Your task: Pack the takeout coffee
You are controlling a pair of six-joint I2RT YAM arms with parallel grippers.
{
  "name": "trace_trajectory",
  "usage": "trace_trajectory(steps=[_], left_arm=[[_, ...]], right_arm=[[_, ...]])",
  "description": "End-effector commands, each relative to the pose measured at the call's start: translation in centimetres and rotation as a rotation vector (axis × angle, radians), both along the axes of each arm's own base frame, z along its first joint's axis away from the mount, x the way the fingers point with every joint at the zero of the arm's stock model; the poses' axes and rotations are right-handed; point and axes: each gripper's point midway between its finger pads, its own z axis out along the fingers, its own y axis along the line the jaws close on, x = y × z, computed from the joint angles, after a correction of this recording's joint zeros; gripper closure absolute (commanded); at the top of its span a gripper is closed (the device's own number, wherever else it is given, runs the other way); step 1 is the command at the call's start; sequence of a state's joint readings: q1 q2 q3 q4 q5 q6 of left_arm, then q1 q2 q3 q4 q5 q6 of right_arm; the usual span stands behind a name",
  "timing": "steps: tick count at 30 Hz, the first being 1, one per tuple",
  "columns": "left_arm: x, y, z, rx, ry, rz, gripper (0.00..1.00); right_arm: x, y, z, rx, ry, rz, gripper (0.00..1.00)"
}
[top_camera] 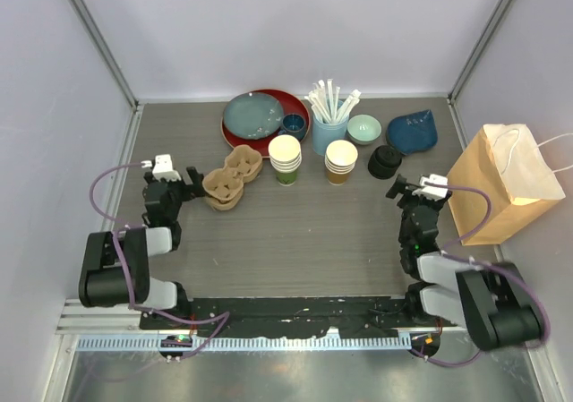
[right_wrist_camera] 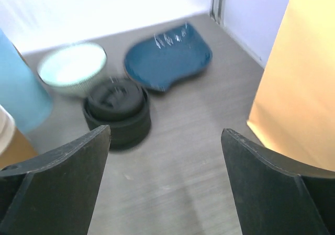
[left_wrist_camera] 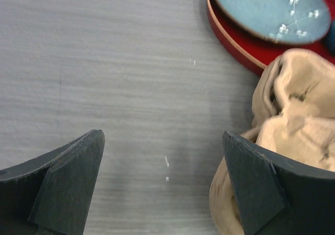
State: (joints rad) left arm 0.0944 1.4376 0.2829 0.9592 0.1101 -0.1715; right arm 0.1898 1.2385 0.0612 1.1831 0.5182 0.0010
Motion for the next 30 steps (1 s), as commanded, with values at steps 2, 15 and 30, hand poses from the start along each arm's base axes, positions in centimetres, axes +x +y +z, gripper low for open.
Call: trace_trajectory(steps=[2, 15, 30], left_arm=[[1.3, 0.7, 4.3, 0.005, -0.021, 0.012, 0.00], [2.1, -4.2, 14.3, -0.045, 0.057, -0.281, 0.21], [3.5, -22.1, 20.0, 0.168, 0.342, -0.739, 0.45]], right_arm=[[1.4, 2.1, 6.0, 0.167, -0.084, 0.069, 0.11], [4.8, 9.6, 14.7, 0.253, 0.096, 0.345, 0.20], [5.4, 11.1, 12.0, 0.205, 0.278, 0.413, 0.20]])
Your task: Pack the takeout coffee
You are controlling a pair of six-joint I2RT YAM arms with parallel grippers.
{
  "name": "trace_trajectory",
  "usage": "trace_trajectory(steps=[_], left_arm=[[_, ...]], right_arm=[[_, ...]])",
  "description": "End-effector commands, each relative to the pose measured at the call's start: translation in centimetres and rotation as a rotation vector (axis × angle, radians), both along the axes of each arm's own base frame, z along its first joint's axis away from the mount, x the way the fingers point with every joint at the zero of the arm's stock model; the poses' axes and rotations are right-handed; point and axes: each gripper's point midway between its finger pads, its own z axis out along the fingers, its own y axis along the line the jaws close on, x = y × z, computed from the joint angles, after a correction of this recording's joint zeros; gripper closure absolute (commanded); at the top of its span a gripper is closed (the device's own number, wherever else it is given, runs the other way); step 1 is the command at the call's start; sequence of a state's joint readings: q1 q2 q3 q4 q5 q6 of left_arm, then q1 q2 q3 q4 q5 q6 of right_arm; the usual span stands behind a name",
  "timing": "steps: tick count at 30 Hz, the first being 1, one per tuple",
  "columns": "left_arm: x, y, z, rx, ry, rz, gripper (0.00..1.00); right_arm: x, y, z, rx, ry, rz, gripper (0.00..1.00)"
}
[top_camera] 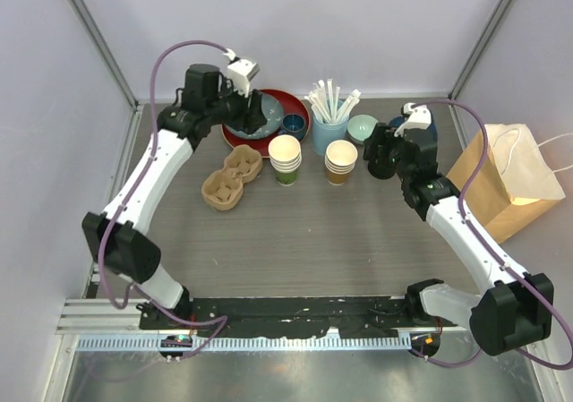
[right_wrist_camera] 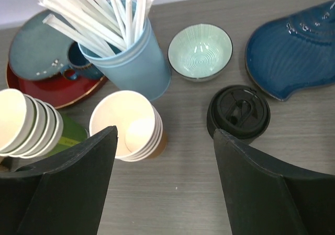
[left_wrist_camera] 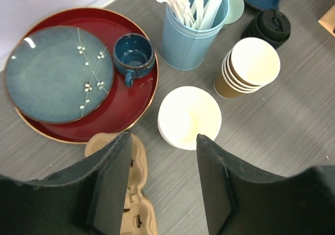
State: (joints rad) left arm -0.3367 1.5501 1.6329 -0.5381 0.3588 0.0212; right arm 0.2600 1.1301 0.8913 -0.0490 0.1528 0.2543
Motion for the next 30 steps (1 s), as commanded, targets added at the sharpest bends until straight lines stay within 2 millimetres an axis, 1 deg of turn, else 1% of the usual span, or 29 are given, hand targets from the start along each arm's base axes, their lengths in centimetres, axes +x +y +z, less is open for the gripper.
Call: trace_trajectory(steps=[1, 2, 3, 4, 7, 9, 10, 11, 12, 14, 17, 19, 21, 30], left_arm=[[1.1, -1.4, -4.2, 0.103, 0.139, -0.020, 0.48], [1.5, -1.8, -4.7, 0.113, 0.145, -0.022, 0.50], [2.1, -2.1, -4.3, 0.122, 0.134, -0.014, 0.53], [2.6, -2.8, -5.9, 0.138, 0.169, -0.023, 0.54], [3.4, -3.9, -7.3, 0.155, 0.203, -0.038, 0.57], [3.7, -4.3, -8.0, 0.167, 0.217, -0.037, 0.60], [3.9, -4.6, -8.0, 0.169, 0.212, -0.041, 0.61], [4.2, -4.7, -8.7, 0.174, 0.225, -0.040, 0.62], [4.2, -4.9, -9.0, 0.179, 0.231, -0.044, 0.64], [4.3, -5.2, -9.6, 0.186, 0.244, -0.050, 0.66], [4.2, -5.4, -10.3, 0.206, 0.245, -0.060, 0.67], [4.2, -5.4, -10.5, 0.221, 0.241, -0.067, 0.73], [4.1, -5.4, -10.7, 0.227, 0.242, -0.073, 0.75], [4.5, -5.1, -11.2, 0.264, 0.227, -0.080, 0.73]], right_arm=[[-0.4, 0.0, -0.7, -0.037, 0.011, 0.023, 0.20], [-0.4, -0.2, -0.9, -0.050, 0.015, 0.017, 0.20], [-0.5, -0.3, -1.2, -0.056, 0.022, 0.015, 0.20], [-0.6, -0.4, -1.4, -0.065, 0.029, 0.013, 0.20], [-0.6, -0.7, -1.7, -0.084, 0.037, 0.007, 0.20], [-0.6, -0.8, -2.0, -0.087, 0.043, 0.005, 0.20], [-0.6, -0.8, -1.9, -0.090, 0.042, 0.005, 0.20], [-0.5, -0.7, -2.2, -0.091, 0.047, 0.009, 0.20], [-0.5, -0.7, -2.3, -0.095, 0.050, 0.008, 0.20], [-0.5, -0.7, -2.4, -0.096, 0.053, 0.008, 0.20], [-0.4, -0.7, -2.7, -0.101, 0.060, 0.008, 0.20], [-0.2, -0.7, -2.8, -0.101, 0.063, 0.008, 0.20], [-0.2, -0.5, -2.8, -0.099, 0.066, 0.015, 0.20], [-0.2, -0.1, -3.0, -0.096, 0.073, 0.042, 0.20]])
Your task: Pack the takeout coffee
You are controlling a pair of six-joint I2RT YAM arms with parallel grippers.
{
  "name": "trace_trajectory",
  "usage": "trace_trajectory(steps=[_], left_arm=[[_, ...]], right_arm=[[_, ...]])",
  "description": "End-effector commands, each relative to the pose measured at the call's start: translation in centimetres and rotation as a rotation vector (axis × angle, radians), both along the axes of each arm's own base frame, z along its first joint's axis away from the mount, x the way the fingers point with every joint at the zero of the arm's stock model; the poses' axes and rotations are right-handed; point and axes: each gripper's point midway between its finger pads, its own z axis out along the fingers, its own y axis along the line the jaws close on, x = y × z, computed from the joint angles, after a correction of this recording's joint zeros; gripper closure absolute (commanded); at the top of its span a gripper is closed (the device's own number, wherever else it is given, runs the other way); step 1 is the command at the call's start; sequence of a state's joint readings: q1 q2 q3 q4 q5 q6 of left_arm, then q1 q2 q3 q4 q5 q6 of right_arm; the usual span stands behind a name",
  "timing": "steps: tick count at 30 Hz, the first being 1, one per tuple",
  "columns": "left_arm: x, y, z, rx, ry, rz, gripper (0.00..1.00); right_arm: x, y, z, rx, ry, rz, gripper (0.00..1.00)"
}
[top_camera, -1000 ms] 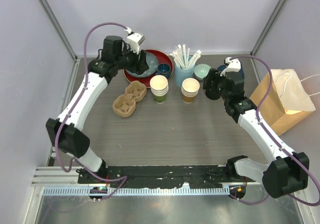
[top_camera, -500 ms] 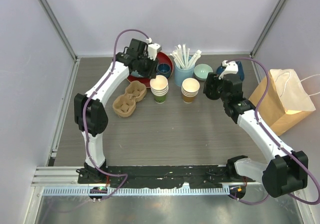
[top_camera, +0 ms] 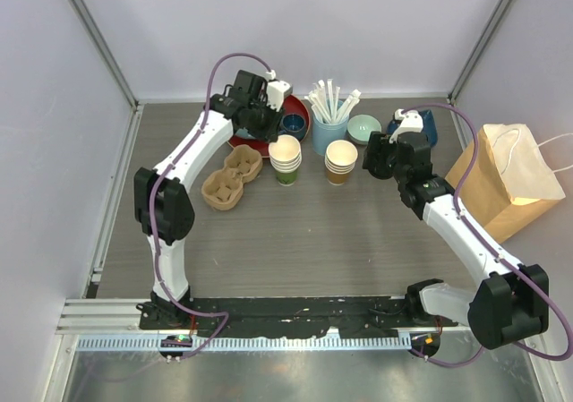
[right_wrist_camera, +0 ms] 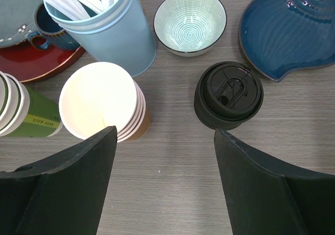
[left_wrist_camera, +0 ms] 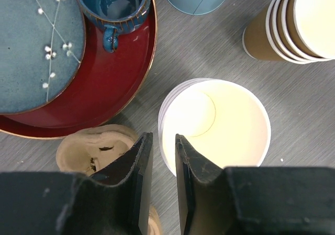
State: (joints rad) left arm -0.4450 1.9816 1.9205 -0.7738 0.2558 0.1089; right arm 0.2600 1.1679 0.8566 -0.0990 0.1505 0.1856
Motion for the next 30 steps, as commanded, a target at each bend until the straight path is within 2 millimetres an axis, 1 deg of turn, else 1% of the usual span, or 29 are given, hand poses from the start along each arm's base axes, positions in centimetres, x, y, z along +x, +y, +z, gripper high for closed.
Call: trace_trajectory(steps=[1, 7, 10, 11, 14, 18, 21, 26, 30], left_arm=[[1.0, -0.2, 0.7, 0.012, -0.041, -0.013, 0.73], [1.2, -0.4, -0.6, 0.033, -0.013, -0.021, 0.76], [0.9, -0.6, -0.6, 0.025, 0.002, -0.029, 0.81], [0.8, -0.5, -0.4, 0.023, 0.005, -0.028, 0.87], [0.7, -0.5, 0.3, 0.006, 0.001, -0.018, 1.00], [0.2, -0.8, 1.4, -0.025, -0.002, -0.025, 1.00], [0.0, -0.9, 1.9, -0.036, -0.007, -0.025, 0.99], [-0.1, -1.1, 2.2, -0.051, -0.003, -0.018, 1.00], [-0.2, -1.5, 3.1, -0.084, -0.002, -0.011, 1.00]], right_arm=[[0.5, 0.4, 1.2, 0.000, -0.038, 0.022, 0.20], [0.4, 0.6, 1.2, 0.000, -0.039, 0.035, 0.20], [0.4, 0.5, 1.2, -0.002, -0.041, 0.036, 0.20], [0.4, 0.5, 1.2, 0.000, -0.042, 0.035, 0.20], [0.4, 0.7, 1.2, 0.001, -0.043, 0.041, 0.20], [0.3, 0.7, 1.1, 0.002, -0.041, 0.044, 0.20], [0.3, 0.9, 1.0, 0.003, -0.038, 0.055, 0.20], [0.3, 1.3, 0.8, 0.010, -0.033, 0.077, 0.20], [0.2, 1.9, 0.7, 0.019, -0.024, 0.110, 0.20]])
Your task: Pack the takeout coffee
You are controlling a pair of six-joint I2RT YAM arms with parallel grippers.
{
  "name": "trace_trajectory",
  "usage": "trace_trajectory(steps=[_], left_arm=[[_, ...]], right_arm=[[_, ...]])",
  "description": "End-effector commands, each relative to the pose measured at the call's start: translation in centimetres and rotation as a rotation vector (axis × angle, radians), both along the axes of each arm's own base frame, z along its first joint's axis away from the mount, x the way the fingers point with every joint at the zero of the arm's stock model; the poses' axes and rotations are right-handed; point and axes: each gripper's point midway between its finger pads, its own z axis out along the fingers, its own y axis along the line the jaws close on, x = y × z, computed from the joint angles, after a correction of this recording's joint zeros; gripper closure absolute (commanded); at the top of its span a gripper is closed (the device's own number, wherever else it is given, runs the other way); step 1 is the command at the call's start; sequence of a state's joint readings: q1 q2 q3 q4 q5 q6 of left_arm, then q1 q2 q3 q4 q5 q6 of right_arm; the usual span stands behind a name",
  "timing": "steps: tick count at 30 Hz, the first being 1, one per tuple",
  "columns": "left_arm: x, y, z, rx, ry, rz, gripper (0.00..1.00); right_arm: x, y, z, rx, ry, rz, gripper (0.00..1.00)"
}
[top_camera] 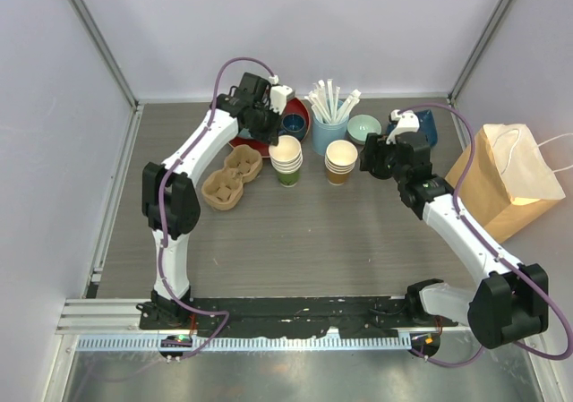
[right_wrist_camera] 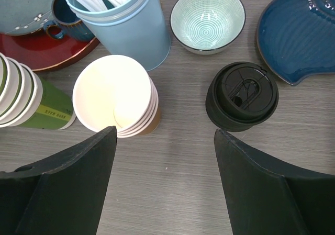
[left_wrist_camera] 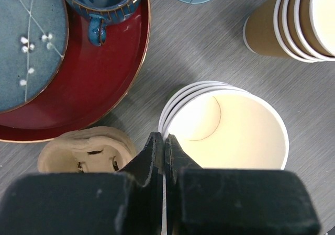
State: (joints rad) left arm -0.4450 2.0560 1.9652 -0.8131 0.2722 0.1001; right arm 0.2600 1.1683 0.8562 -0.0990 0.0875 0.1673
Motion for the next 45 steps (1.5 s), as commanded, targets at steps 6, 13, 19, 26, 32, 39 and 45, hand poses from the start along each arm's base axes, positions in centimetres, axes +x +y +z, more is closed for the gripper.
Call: trace_trajectory(steps=[6, 13, 19, 26, 32, 39, 45], left_arm=[[-0.5, -1.0, 7.0, -0.119, -0.100, -0.007, 1.00], [-1.0, -1.0, 6.4, -0.110, -0.076, -0.020, 1.00], [-1.1, -1.0, 5.6, -0.105, -0.046, -0.014, 1.00], [-1.3, -0.9, 3.8, -0.086, -0.009, -0.008, 1.00], [-1.3, -0.8, 3.0, -0.075, 0.010, -0.010, 1.00], [-1.5, -0.7, 2.4, -0.051, 0.019, -0.029, 1.00], [-2.0, -0.6, 1.6, -0.026, 0.038, -0.046, 0.94]], right_arm=[[0.3, 1.4, 0.6, 0.021, -0.019, 0.071, 0.20], [0.4, 3.8, 0.6, 0.102, 0.007, 0.150, 0.20], [1.2, 10.6, 0.7, 0.210, 0.054, 0.281, 0.22], [3.4, 15.0, -0.1, 0.318, 0.101, 0.312, 0.33], [4.0, 15.3, -0.6, 0.320, 0.140, 0.288, 0.43], [2.9, 14.5, 0.2, 0.316, 0.123, 0.265, 0.43], [2.7, 16.5, -0.6, 0.383, 0.146, 0.297, 0.44]])
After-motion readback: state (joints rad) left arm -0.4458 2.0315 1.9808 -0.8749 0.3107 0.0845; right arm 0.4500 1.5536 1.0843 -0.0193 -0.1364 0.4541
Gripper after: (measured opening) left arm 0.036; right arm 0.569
